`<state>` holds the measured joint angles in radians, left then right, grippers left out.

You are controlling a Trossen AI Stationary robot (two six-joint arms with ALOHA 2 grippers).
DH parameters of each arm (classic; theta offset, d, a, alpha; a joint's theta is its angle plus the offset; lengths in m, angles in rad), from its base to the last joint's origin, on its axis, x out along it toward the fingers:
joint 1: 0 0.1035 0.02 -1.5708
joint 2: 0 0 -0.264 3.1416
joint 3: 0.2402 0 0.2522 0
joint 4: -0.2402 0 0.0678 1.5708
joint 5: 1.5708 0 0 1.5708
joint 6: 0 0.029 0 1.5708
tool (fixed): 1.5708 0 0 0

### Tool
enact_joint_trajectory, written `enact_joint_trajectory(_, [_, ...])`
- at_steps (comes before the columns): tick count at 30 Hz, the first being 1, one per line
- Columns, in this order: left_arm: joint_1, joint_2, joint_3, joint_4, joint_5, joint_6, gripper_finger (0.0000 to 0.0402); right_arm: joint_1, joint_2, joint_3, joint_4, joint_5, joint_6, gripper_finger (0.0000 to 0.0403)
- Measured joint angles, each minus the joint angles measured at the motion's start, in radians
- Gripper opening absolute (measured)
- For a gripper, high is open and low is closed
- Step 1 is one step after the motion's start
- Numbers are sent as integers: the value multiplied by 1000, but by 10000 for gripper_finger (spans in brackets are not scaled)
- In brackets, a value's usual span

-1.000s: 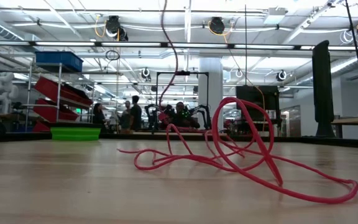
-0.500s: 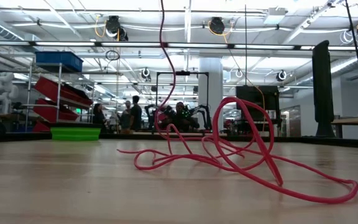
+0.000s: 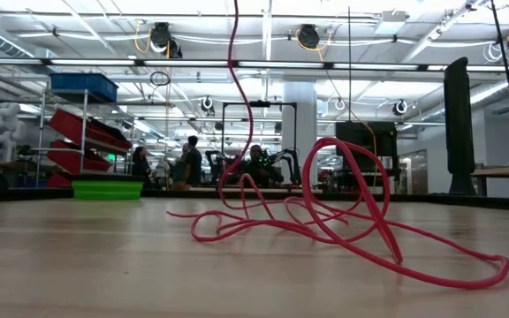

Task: Coil cords
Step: Coil the red wire into the spool

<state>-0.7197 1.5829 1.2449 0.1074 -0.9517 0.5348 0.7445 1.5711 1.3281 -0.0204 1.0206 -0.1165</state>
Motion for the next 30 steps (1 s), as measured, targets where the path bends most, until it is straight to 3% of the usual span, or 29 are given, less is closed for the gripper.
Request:
enact_joint_trajectory(11, [40, 0, 0, -36, 18, -102, 84, 4, 0, 0, 11, -1, -4, 0])
enact_joint_trajectory(18, [111, 0, 0, -161, 21, -237, 84, 10, 0, 0, 12, -2, -3, 0])
enact_joint_trajectory(27, [181, 0, 0, -200, 319, -360, 84, 23, 0, 0, 49, -1, -28, 0])
enact_joint_trajectory(30, [186, 0, 0, -203, 350, -372, 84, 23, 0, 0, 48, -2, -30, 0])
